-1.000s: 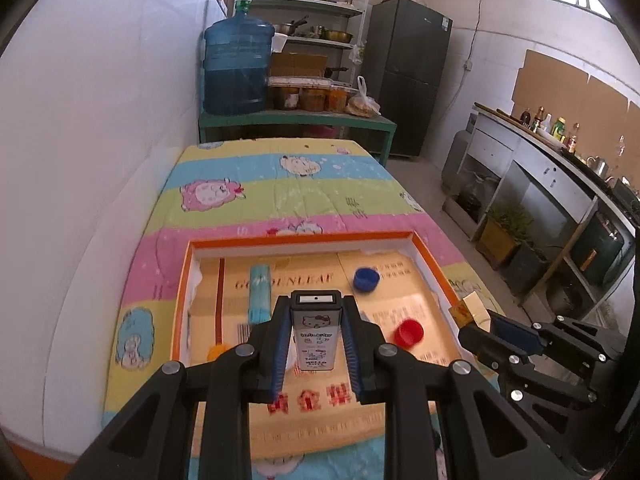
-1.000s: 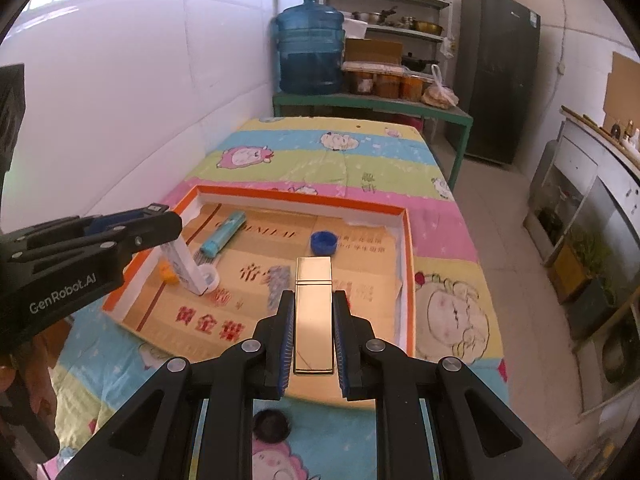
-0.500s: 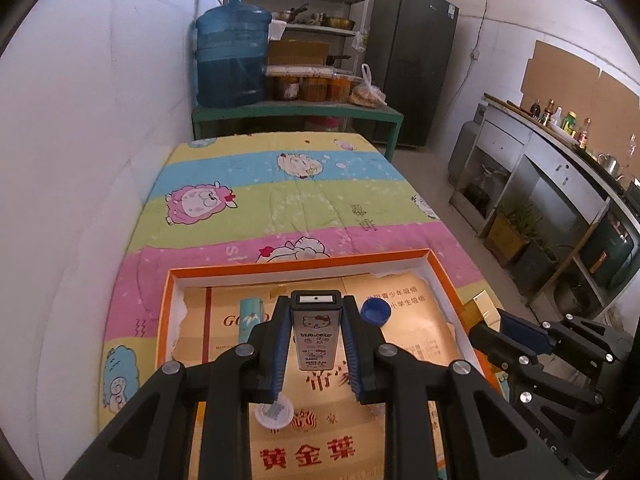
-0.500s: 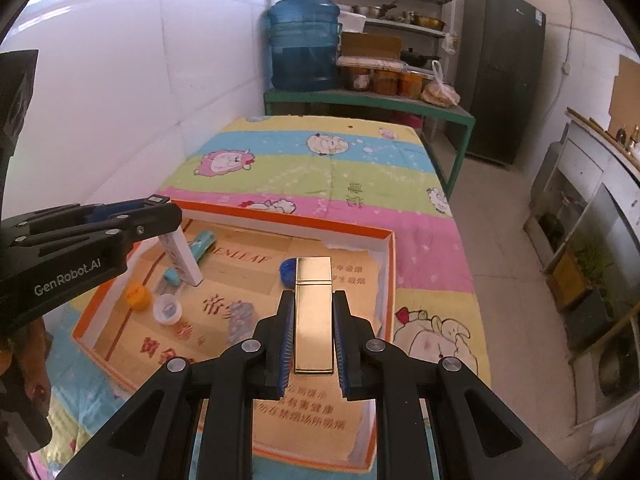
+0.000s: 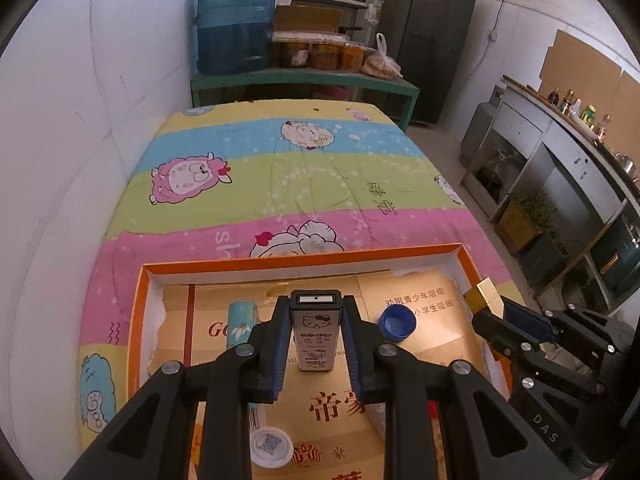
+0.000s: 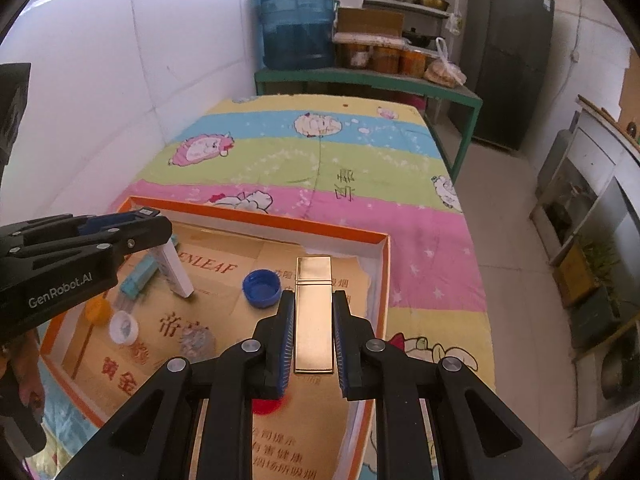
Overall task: Organize rigid objects
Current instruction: 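Open the left tool over the tray while the right tool releases the gold box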
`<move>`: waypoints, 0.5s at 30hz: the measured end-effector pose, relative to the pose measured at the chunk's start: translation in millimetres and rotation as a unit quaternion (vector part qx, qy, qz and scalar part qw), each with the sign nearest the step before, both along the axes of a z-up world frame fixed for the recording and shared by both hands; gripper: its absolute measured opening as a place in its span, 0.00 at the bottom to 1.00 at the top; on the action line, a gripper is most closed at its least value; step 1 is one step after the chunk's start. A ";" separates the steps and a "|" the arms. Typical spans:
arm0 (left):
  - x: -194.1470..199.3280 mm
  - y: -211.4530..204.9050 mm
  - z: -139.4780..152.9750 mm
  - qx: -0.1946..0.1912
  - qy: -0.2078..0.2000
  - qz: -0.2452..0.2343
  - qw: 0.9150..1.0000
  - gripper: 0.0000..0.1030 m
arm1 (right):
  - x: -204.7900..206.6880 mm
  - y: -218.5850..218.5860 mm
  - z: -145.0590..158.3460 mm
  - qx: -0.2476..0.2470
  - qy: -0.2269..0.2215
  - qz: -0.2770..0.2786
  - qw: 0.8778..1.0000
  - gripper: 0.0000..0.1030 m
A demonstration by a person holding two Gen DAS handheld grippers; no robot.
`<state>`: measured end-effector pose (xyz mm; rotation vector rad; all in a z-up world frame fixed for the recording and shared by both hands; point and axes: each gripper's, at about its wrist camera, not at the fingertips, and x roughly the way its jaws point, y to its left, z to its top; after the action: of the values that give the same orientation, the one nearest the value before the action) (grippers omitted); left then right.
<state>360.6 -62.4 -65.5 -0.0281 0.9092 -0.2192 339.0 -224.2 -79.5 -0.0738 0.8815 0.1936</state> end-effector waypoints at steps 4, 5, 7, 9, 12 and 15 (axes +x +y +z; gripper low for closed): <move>7.3 -5.2 -1.5 0.010 0.003 -0.001 1.000 0.24 | 8.3 0.6 -10.2 0.004 0.013 0.005 1.000 0.17; 9.0 -7.0 -2.3 0.014 0.003 -0.002 1.000 0.24 | 10.3 1.1 -13.4 0.004 0.016 0.006 1.000 0.17; 13.4 -9.1 -4.5 0.016 0.004 -0.001 1.000 0.24 | 13.1 1.8 -17.4 0.005 0.019 0.008 1.000 0.17; 17.5 -11.6 -6.4 0.020 0.004 0.000 1.000 0.24 | 15.7 3.3 -20.5 0.008 0.019 0.011 1.000 0.17; 25.4 -14.5 -13.5 0.016 0.021 -0.004 1.000 0.24 | 18.8 4.5 -22.3 0.010 0.019 0.015 1.000 0.18; 32.3 -15.2 -25.1 0.015 0.034 -0.001 0.999 0.24 | 22.7 6.8 -25.1 0.010 0.021 0.018 1.000 0.18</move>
<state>392.9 -77.6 -90.6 -0.0073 0.9800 -0.2084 361.8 -217.4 -104.6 -0.0671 0.9201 0.2378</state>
